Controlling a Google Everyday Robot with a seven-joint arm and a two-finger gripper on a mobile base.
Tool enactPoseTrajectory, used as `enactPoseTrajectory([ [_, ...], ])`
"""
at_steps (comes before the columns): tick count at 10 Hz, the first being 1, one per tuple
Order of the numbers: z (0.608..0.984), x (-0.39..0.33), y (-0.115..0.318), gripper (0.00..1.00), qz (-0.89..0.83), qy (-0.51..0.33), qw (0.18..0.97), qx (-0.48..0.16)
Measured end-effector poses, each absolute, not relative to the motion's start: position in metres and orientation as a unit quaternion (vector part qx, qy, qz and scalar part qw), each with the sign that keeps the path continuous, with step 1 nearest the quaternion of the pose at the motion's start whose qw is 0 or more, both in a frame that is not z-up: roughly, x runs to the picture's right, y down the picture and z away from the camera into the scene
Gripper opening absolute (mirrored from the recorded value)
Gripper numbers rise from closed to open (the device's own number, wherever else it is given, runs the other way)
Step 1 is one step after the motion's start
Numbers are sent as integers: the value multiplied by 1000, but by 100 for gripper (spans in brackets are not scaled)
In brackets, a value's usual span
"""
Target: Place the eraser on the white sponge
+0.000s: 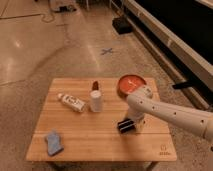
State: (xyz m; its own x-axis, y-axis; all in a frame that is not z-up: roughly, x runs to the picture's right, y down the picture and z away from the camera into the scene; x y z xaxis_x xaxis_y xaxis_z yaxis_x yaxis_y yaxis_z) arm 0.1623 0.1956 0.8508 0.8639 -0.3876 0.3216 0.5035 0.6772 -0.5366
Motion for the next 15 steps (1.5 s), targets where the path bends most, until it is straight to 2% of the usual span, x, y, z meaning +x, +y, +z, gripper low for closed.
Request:
enactPoseTrajectory([
  [3, 843, 162, 190, 21, -241, -101, 912, -316],
  [5, 834, 137, 178, 3, -247, -99, 915, -304],
  [8, 804, 103, 149, 0, -262, -100, 914, -293],
  [15, 769, -3, 139, 0, -316, -105, 904, -269],
])
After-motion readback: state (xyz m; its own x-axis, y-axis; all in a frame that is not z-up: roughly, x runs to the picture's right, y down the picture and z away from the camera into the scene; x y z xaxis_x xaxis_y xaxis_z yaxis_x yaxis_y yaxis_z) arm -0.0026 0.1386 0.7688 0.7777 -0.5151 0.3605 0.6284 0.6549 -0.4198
